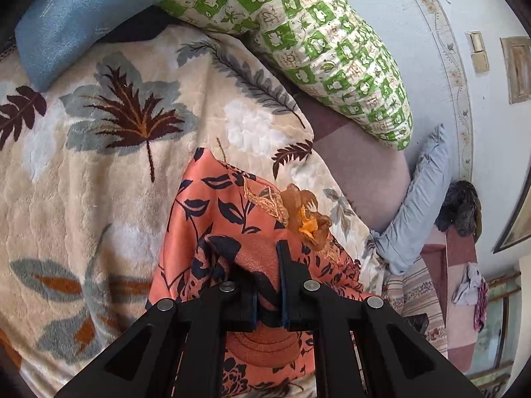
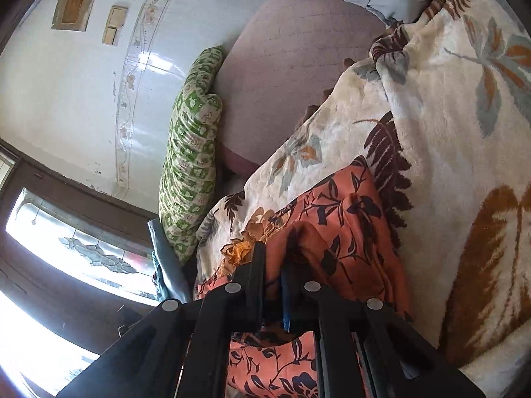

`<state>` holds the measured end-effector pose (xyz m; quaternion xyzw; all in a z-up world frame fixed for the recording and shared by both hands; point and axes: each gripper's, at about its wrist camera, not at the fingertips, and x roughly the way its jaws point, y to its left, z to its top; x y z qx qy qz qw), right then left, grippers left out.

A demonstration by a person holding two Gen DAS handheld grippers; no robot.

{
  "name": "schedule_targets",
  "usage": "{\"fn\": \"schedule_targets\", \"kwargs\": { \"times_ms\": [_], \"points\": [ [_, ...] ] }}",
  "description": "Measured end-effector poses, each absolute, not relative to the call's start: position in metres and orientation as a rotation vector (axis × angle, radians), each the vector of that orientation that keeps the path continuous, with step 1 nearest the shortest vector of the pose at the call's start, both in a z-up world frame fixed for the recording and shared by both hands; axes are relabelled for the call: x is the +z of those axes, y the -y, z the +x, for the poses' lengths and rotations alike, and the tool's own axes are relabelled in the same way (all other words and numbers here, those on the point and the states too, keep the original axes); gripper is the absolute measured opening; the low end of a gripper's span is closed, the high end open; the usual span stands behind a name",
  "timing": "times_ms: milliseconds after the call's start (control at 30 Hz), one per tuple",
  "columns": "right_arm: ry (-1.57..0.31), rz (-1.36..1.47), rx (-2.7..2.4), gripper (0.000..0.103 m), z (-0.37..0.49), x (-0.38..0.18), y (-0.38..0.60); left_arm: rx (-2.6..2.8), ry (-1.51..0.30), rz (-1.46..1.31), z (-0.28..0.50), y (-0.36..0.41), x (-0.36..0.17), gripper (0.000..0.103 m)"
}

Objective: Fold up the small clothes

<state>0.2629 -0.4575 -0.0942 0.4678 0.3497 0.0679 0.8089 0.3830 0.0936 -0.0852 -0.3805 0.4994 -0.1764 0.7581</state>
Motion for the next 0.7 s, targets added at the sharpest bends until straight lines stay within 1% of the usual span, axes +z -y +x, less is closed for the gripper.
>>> {"fn": "schedule_targets", "kwargs": {
  "times_ms": [167, 233, 300, 433, 500, 567, 633, 700],
  "points": [
    [-0.791, 1.069, 0.053, 0.008, 0.282, -0.125, 0.473, -0.315, -1.149, -0.815, 0.419, -0.08, -0.108, 0.008],
    [-0.806, 1.085, 0.014, 0.011, 0.286, -0.138, 0.477, -0.275, -1.18, -0.8, 0.431, -0.073, -0.121, 0.008],
    [-0.809, 1.098, -0.005, 0.01, 0.288, -0.148, 0.479, -0.238, -1.22, -0.789, 0.442, -0.067, -0.135, 0.008],
    [-0.835, 1.091, -0.019, 0.009, 0.293, -0.151, 0.48, -0.198, -1.264, -0.786, 0.455, -0.057, -0.151, 0.009],
    [-0.846, 1.108, -0.021, 0.011, 0.293, -0.146, 0.479, -0.182, -1.278, -0.811, 0.457, -0.056, -0.148, 0.009],
    [-0.827, 1.115, -0.026, 0.021, 0.286, -0.133, 0.48, -0.195, -1.276, -0.823, 0.453, -0.059, -0.136, 0.009],
    [-0.772, 1.114, -0.021, 0.043, 0.274, -0.114, 0.483, -0.233, -1.248, -0.835, 0.445, -0.068, -0.117, 0.01],
    [-0.715, 1.112, -0.021, 0.045, 0.259, -0.096, 0.49, -0.269, -1.224, -0.857, 0.433, -0.077, -0.102, 0.01]
  ]
}}
